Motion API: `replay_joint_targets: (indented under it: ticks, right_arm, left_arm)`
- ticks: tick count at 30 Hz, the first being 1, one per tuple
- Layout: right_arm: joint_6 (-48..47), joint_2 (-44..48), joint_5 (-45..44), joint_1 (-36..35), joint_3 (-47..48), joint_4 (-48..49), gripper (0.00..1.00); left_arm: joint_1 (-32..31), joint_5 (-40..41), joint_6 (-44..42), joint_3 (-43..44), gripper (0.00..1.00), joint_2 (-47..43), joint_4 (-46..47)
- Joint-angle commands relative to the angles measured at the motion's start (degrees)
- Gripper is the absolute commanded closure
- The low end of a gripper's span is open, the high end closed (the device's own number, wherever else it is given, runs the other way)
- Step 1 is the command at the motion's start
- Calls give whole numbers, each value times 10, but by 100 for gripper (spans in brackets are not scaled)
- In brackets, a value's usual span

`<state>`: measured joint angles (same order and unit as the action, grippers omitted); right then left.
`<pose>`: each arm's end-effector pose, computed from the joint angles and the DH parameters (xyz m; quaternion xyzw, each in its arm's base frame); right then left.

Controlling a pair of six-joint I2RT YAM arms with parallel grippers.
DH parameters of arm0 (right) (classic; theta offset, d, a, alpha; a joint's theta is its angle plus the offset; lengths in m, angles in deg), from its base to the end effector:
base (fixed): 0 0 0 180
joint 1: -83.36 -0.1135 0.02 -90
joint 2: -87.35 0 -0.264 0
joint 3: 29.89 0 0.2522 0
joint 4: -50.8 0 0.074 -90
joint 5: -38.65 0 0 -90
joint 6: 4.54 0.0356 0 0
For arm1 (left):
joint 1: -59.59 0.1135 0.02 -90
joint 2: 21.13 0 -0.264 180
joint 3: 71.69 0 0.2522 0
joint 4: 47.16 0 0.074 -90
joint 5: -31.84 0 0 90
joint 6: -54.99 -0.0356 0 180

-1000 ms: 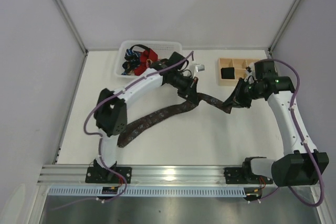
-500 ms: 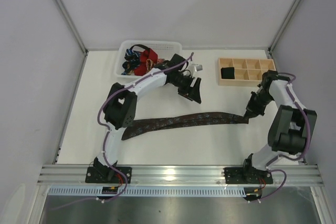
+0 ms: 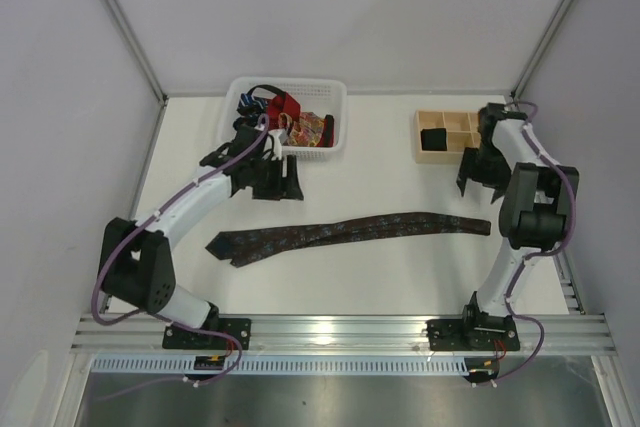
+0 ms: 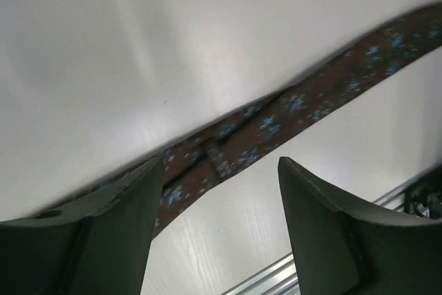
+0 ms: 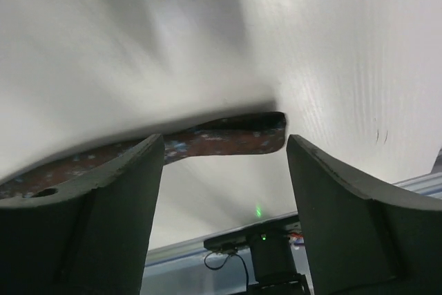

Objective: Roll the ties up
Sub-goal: Move the tie to the center of the board, then flatten the tie

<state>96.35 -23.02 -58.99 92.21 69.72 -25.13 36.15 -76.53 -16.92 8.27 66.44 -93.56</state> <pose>0.3609 -0.0610 0.2048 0.1729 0.9823 -0.0661 0.0300 0.2911 -0.1384 0.2567 0.0931 0.9356 -0.2501 0.2313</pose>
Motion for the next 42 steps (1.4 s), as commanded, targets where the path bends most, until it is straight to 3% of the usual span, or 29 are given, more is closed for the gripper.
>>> replay_joint_targets:
  ticks: [1,4,8,10,12,14,17,24,32,37,42]
  right_arm:
    - [11,30,-35,-128,37,-5,23]
    - [28,30,60,-206,32,53,27]
    - [82,32,174,-312,7,145,43]
    - [98,30,207,-332,-6,182,47]
    - [100,20,242,-356,4,183,58]
    - [93,15,252,-373,6,177,67]
    - [90,27,244,-400,-9,175,67]
    - [91,87,253,-411,-73,191,67]
    - [84,101,253,-410,-107,197,68]
    - [78,99,254,-410,-102,199,68]
    - [73,96,254,-409,-100,198,68]
  left_arm:
    - [10,94,46,-62,27,-73,-41]
    - [19,112,98,-101,26,-102,-59]
    - [24,159,142,-128,32,-146,-99]
    - [25,203,162,-145,30,-158,-122]
    - [29,246,165,-166,31,-164,-127]
    - [31,250,162,-175,43,-159,-121]
    - [30,261,179,-201,53,-136,-105]
    - [28,281,234,-266,58,-132,-63]
    - [24,275,256,-276,61,-88,-22]
    - [24,274,265,-293,82,-83,-14]
    - [24,288,260,-262,99,-124,-69]
